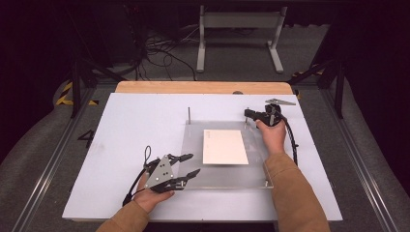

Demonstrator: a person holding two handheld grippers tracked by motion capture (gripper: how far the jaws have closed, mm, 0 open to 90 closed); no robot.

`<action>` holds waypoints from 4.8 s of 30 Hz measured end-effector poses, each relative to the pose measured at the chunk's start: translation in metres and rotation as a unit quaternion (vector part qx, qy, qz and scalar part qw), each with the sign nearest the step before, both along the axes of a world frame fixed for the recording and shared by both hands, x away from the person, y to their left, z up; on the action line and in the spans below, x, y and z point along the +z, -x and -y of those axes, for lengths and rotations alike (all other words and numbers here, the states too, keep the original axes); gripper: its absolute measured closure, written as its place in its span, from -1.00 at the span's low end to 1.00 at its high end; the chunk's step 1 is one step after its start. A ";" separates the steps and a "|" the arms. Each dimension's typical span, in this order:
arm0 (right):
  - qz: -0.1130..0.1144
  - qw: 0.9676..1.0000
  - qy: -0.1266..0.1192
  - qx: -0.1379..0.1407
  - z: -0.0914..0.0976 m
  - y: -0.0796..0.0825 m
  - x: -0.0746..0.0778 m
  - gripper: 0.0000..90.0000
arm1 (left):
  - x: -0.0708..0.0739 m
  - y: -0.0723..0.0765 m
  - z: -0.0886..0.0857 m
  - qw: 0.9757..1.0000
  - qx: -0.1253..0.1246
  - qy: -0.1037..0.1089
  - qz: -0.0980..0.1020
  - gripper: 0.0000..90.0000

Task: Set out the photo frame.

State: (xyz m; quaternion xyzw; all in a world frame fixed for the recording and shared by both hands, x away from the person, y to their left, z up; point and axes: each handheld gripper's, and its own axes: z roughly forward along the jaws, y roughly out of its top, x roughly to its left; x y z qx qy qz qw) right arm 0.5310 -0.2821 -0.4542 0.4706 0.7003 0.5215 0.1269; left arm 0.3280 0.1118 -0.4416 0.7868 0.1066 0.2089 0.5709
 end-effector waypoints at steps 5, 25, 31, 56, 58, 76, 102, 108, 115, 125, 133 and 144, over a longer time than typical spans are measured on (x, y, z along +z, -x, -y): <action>-0.001 1.000 0.001 0.002 0.000 0.000 0.000 0.88 | 0.000 0.000 0.000 1.000 0.000 0.001 -0.003 0.06; 0.028 0.999 0.036 0.009 0.018 0.052 0.032 0.12 | 0.011 -0.005 0.001 1.000 0.000 0.002 -0.020 0.06; 0.077 0.991 0.091 0.054 0.022 0.093 0.055 0.14 | 0.015 -0.005 0.002 1.000 0.004 0.003 -0.029 0.06; 0.165 0.961 0.140 0.172 0.046 0.213 0.078 0.07 | 0.031 -0.013 0.003 0.998 0.008 0.005 -0.055 0.04; 0.170 0.958 0.147 0.180 0.045 0.217 0.075 0.01 | 0.032 -0.013 0.003 0.998 0.007 0.004 -0.057 0.04; 0.263 0.925 0.125 0.244 0.006 0.214 0.061 -0.32 | 0.032 -0.013 0.004 0.998 0.006 0.007 -0.059 0.04; 0.309 0.915 0.139 0.217 -0.001 0.201 0.054 0.30 | 0.034 -0.013 0.003 0.998 0.021 0.027 -0.046 0.03; 0.317 0.916 0.130 0.210 -0.002 0.199 0.060 0.31 | 0.041 -0.012 0.005 0.998 0.038 0.036 -0.022 0.04; 0.347 0.906 0.126 0.205 -0.004 0.198 0.079 0.38 | 0.066 -0.011 0.009 0.998 0.045 0.043 0.009 0.08; 0.393 0.888 0.132 0.198 -0.006 0.203 0.114 0.48 | 0.104 -0.006 0.004 0.996 0.056 0.060 0.045 0.15; 0.392 0.891 0.110 0.201 -0.007 0.212 0.136 0.50 | 0.125 0.004 -0.004 0.995 0.045 0.080 0.049 0.23; 0.344 0.910 0.076 0.220 -0.013 0.226 0.152 0.53 | 0.145 0.020 -0.016 0.995 0.035 0.088 0.025 0.28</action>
